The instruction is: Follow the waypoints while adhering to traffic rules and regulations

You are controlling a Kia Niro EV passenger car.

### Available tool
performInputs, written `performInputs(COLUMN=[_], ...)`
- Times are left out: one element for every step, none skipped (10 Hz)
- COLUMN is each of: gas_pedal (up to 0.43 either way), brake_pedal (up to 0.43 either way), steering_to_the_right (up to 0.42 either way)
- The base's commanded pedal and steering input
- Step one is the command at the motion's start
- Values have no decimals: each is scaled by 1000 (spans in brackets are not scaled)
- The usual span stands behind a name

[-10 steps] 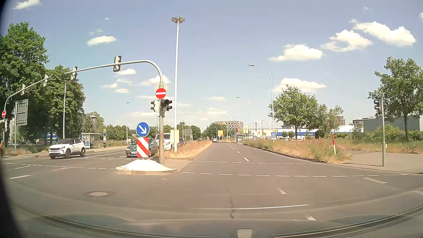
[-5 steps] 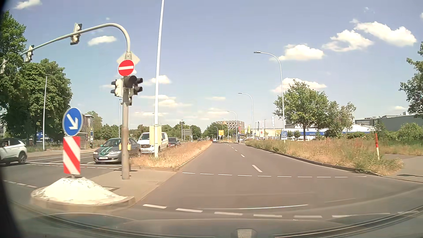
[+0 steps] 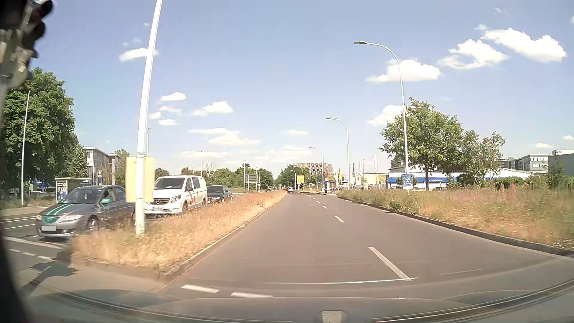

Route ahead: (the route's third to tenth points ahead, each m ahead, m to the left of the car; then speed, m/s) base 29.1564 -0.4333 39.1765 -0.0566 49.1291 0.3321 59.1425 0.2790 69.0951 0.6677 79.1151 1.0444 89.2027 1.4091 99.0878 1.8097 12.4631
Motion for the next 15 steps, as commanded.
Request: performInputs(gas_pedal=[390,378,350,350,319,311,311,299,287,287,287,280,268,268,260], brake_pedal=[30,30,30,30,30,30,30,30,30,30,30,30,30,30,30], steering_to_the_right=[-6,-4,-3,-2,-2,-2,-2,-2,-2,-2,-2,-2,-3,-3,-3])
